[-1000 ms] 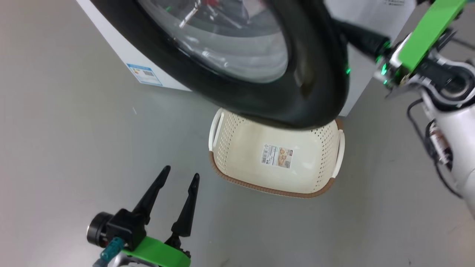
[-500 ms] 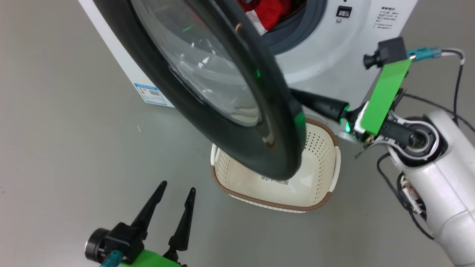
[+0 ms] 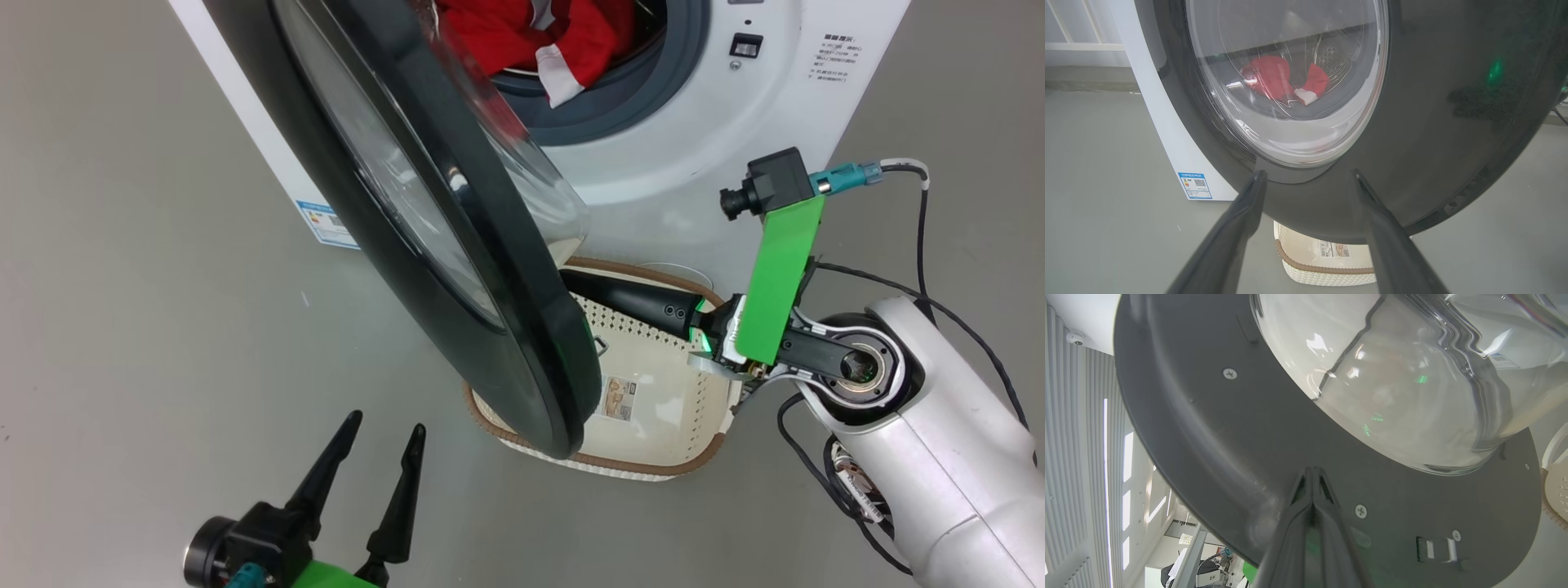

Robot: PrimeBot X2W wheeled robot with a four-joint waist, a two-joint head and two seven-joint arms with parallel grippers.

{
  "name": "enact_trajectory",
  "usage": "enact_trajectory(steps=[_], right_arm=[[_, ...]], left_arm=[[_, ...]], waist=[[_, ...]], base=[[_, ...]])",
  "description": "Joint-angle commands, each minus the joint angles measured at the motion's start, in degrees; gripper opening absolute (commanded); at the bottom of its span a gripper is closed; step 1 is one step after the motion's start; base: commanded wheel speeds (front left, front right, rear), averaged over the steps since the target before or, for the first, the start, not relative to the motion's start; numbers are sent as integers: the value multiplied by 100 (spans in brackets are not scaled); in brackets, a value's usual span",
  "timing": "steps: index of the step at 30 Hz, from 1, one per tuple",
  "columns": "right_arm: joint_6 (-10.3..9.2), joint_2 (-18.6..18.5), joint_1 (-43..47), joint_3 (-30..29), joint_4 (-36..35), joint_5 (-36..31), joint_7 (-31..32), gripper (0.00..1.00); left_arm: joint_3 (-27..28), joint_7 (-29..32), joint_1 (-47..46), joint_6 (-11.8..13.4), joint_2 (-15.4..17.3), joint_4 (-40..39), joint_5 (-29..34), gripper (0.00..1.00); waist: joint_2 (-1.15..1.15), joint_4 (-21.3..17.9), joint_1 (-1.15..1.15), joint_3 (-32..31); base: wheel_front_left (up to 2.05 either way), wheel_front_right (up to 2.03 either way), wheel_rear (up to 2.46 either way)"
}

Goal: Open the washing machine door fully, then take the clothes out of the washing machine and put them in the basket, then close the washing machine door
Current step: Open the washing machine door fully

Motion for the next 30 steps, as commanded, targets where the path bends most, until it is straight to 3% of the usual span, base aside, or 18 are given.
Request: enact_trajectory(steps=[1,8,9,10,11,12,13,18,30], right_arm=[[42,102,85,-11,-176,-61,-11,0],[42,74,151,-192,-114,-226,-221,0],[42,55,183,-232,-114,-290,-308,15],[42,31,223,-272,-102,-365,-410,41],[42,-7,268,-292,-105,-464,-510,60],[42,-47,332,-316,-93,-575,-643,95],[42,-86,406,-327,-73,-684,-775,100],[42,-315,840,-145,-53,-1208,-1352,100],[42,-612,1858,-25,-103,-1270,-2556,100]], left_arm=[[221,-70,-41,-32,42,-153,30,100],[284,-70,-35,-32,53,-141,12,100],[296,-70,-27,-32,58,-138,7,100],[306,-70,-26,-32,66,-137,2,100],[314,-70,-29,-32,74,-132,-3,100],[318,-70,-29,-32,87,-127,-9,100],[319,-70,-30,-32,103,-116,-16,100],[405,-70,-26,-32,195,-44,-59,100],[717,-70,198,-32,249,13,-104,100]], waist=[[0,-1,0,-7],[0,-73,0,-74],[0,-90,0,-86],[0,-108,0,-92],[0,-127,0,-103],[0,-148,0,-119],[0,-168,0,-133],[0,-320,0,-209],[0,-703,0,-435]], base=[[0,0,0],[0,0,0],[0,0,0],[0,0,0],[0,0,0],[0,0,0],[0,0,0],[0,0,0],[0,0,0]])
